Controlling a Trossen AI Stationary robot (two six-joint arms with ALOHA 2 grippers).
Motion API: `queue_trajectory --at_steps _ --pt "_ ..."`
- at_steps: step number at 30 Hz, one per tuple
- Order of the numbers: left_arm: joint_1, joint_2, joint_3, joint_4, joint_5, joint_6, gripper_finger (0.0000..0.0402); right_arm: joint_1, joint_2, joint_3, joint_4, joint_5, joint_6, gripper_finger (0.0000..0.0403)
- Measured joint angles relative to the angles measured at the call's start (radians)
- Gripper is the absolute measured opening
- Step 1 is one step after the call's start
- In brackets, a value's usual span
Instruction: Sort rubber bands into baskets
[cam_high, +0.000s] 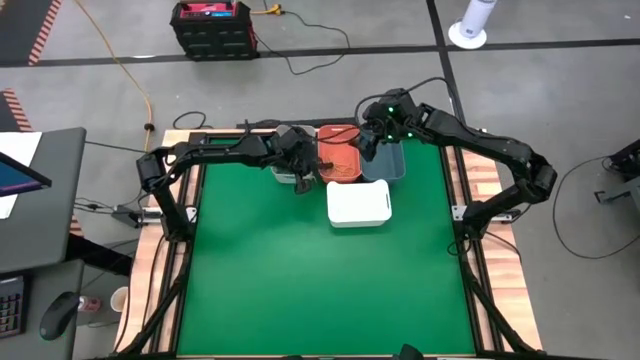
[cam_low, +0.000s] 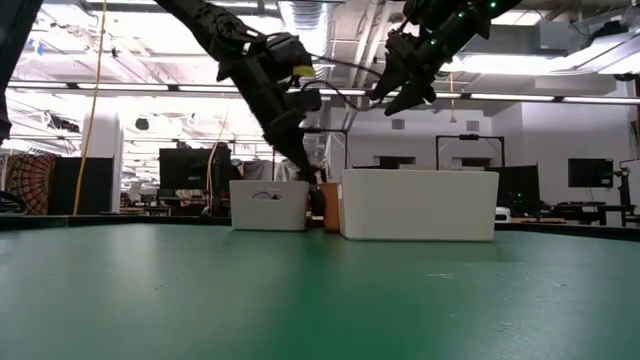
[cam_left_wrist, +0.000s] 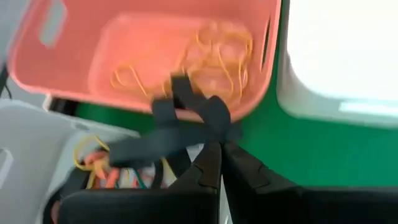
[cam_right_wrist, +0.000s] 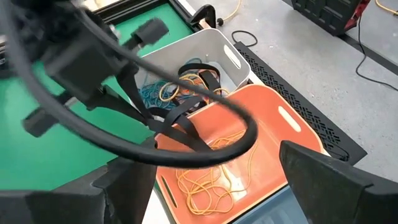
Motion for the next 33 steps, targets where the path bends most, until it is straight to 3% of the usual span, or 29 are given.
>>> queue_trajectory --at_steps 14,21,33 --pt "0.059 0.000 0.243 0.025 0.039 -0.033 0.0001 -0.067 -0.054 0.000 -0.093 0.008 -0.053 0.0360" --pt "0.085 0.002 0.260 0.270 0.112 -0.047 0.0000 -0.118 -0.101 0.000 -0.177 -0.017 -0.073 0.0360" --pt "0.085 0.076 0.261 0.646 0.233 -0.321 0.0000 -0.244 -0.178 0.000 -0.224 0.028 -0.054 0.0360"
